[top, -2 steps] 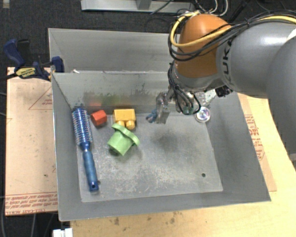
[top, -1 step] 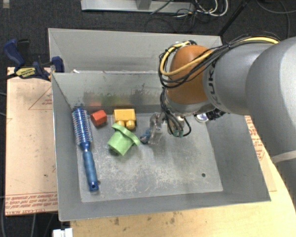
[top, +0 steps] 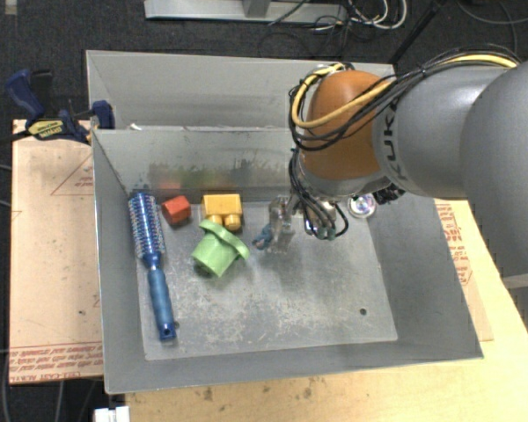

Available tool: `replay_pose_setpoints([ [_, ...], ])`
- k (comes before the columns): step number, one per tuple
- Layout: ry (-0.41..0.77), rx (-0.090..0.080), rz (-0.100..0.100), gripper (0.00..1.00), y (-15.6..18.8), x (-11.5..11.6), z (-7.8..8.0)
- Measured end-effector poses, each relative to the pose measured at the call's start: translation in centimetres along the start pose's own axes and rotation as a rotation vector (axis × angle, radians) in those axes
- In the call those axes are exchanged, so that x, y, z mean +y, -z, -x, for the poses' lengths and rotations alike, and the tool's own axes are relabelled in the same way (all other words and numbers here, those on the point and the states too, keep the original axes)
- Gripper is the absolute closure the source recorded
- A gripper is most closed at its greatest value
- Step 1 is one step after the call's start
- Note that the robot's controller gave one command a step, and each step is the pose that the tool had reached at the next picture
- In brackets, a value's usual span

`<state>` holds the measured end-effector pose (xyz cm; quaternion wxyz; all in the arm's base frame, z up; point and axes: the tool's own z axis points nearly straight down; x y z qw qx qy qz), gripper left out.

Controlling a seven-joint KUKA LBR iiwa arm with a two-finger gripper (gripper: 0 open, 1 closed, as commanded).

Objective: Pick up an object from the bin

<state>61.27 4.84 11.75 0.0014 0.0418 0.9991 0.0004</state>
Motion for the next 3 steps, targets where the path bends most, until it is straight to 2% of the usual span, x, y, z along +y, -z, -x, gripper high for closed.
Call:
replay_pose_setpoints([
  [1,0.249,-0.004,0.000,1.00,1.6,-0.4,3.8],
  [2,0.324,-0.004,0.000,1.00,4.8,-0.4,3.3],
  [3,0.323,-0.008,0.000,1.00,11.1,-1.0,3.2],
])
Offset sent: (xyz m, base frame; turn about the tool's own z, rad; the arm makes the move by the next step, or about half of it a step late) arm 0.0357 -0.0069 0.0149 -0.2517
